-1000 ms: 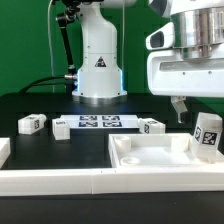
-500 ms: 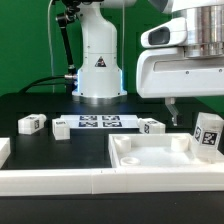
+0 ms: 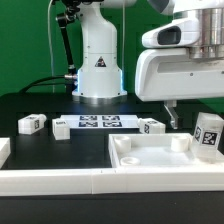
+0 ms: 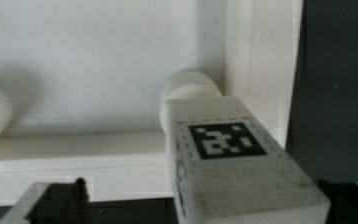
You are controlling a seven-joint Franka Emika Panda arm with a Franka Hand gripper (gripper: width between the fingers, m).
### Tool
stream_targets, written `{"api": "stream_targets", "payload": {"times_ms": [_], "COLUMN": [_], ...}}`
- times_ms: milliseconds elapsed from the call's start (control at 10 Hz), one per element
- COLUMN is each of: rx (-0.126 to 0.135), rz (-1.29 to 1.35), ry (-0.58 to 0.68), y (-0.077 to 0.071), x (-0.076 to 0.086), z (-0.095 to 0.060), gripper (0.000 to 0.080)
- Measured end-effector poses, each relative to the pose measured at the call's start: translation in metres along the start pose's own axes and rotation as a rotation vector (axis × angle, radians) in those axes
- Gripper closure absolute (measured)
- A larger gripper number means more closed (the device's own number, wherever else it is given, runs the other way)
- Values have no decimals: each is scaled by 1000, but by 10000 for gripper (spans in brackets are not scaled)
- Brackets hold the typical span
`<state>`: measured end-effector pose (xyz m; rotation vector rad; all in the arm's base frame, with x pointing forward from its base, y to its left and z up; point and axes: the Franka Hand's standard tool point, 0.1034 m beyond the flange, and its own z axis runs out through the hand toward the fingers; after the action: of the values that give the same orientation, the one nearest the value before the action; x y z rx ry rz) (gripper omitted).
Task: Assemble square table
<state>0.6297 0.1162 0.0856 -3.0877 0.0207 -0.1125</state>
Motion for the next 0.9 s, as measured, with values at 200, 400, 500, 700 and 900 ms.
{"api": "stream_targets", "payload": {"times_ms": [200, 400, 500, 700, 900], "rx": [1, 1, 1, 2, 15], "rz": [7, 7, 19, 44, 247], "ry": [0, 0, 0, 0, 5], "y": [0, 0, 0, 0, 1], "x": [0, 0, 0, 0, 0], "z": [0, 0, 0, 0, 0], "gripper": [330, 511, 511, 511, 510]}}
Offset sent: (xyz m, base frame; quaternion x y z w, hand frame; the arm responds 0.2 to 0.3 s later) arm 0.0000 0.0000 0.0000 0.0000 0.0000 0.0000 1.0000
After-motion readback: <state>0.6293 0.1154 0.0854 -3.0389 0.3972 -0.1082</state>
